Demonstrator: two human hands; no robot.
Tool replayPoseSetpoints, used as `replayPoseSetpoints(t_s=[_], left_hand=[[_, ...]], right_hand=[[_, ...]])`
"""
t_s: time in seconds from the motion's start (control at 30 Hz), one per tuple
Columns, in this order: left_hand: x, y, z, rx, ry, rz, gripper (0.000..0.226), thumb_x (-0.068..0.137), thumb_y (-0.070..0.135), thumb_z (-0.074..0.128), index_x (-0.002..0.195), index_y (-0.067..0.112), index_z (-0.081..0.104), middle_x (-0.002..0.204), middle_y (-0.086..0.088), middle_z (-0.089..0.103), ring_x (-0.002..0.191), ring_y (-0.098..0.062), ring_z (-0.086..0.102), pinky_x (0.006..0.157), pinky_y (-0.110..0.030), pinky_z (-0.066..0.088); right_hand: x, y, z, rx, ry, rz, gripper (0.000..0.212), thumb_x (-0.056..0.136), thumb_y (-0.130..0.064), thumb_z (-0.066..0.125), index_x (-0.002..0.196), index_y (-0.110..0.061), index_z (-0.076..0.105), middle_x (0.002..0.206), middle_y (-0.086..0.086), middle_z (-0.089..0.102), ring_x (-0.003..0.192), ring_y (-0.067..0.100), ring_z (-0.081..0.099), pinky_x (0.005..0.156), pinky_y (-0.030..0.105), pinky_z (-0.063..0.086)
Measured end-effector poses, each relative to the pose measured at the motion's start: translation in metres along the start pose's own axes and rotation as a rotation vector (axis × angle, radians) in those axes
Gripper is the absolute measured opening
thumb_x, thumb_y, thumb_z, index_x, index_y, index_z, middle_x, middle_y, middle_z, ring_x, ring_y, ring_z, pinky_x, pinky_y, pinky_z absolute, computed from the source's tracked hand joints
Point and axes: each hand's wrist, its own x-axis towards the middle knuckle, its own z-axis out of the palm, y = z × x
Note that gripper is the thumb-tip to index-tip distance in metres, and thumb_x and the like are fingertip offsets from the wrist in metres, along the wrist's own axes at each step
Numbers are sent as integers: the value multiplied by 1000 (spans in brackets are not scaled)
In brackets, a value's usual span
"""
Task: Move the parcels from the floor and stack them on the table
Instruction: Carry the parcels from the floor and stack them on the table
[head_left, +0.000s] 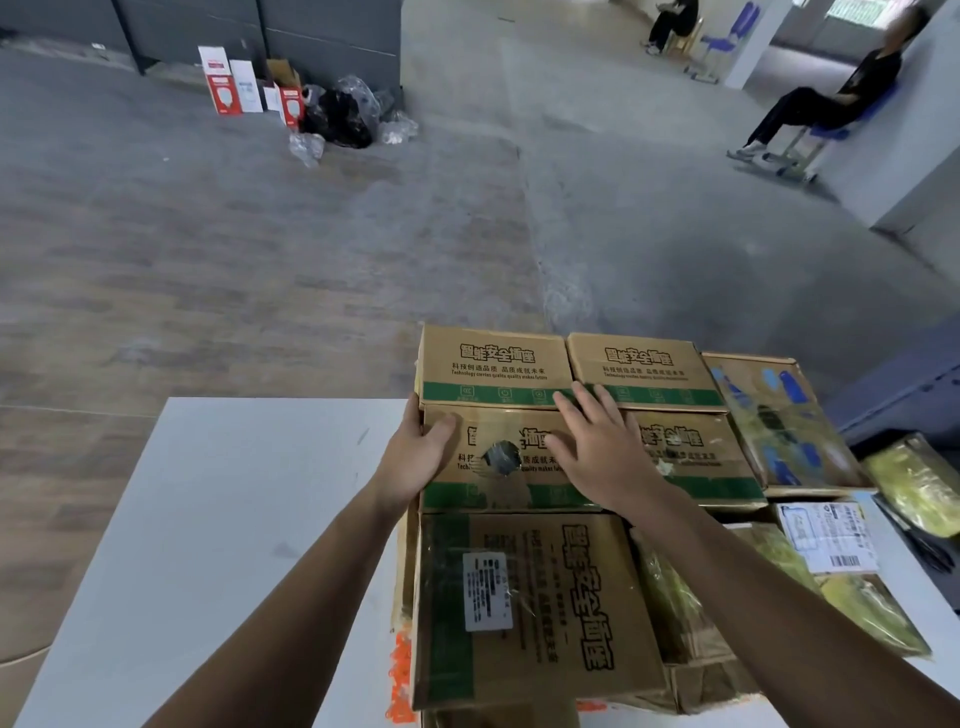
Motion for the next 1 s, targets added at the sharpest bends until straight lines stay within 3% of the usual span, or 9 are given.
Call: replayPoseSetpoints(t_s=[0.13, 0.23, 0.37, 0.43, 0.5, 0.57, 0.8, 1.0], left_hand=[[1, 1, 2, -13, 27, -4, 35, 101, 35, 41, 135, 35, 35, 118, 13, 57, 91, -2, 58, 63, -14, 43], [-5, 2, 1, -81, 68, -29, 28, 100, 41, 40, 128, 35, 41, 117, 10, 61, 93, -5, 61, 62, -18, 46], [-32, -8, 6, -114, 85, -36, 16, 100, 40, 44, 114, 37, 39, 97, 22, 54, 78, 6, 53, 52, -8, 45], [-44, -20, 11, -124, 55, -21, 26, 98, 41, 47, 123, 35, 45, 110, 17, 59, 95, -2, 61, 63, -9, 51], [-45, -32, 16, -127, 63, -20, 39, 96, 44, 50, 133, 40, 42, 128, 11, 56, 114, -15, 59, 86, -29, 55], [-44, -34, 18, -142, 70, -33, 42, 95, 44, 49, 136, 40, 39, 132, 9, 54, 117, -18, 57, 93, -39, 52], [-60, -33, 14, -190, 78, -35, 35, 99, 41, 45, 131, 29, 44, 119, 10, 61, 98, -10, 63, 58, -13, 52], [-86, -57, 15, -117, 51, -77, 42, 98, 50, 41, 135, 31, 41, 121, 11, 60, 100, -7, 63, 63, -15, 49]], right_hand=[[-1, -3, 4, -29, 13, 10, 62, 101, -53, 19, 156, -25, 9, 164, -1, 0, 150, 23, -6, 119, 55, 7], [-3, -2, 2, 34, 44, 4, 61, 101, -52, 22, 155, -25, 14, 164, -1, 2, 150, 21, -6, 120, 54, 6], [-20, 0, 10, 44, 65, -5, 61, 101, -51, 24, 155, -24, 14, 164, 0, 0, 150, 19, -9, 121, 51, 1], [-24, -1, 13, 27, 52, -13, 60, 102, -51, 22, 155, -24, 13, 164, -1, -1, 149, 19, -11, 121, 51, 1], [-21, -2, 14, 0, 45, -15, 61, 101, -51, 20, 155, -24, 12, 164, 0, -2, 149, 21, -10, 120, 52, 2], [-18, -3, 14, -22, 37, -13, 62, 101, -52, 18, 155, -23, 11, 164, 0, -3, 150, 22, -10, 120, 53, 3], [-24, -8, 12, -3, 69, 8, 61, 102, -50, 20, 155, -20, 16, 164, 3, -1, 150, 22, -7, 121, 52, 4], [-71, -26, 24, 17, 81, -89, 59, 101, -47, 24, 153, -18, 22, 163, 4, 4, 150, 20, -5, 121, 48, 4]])
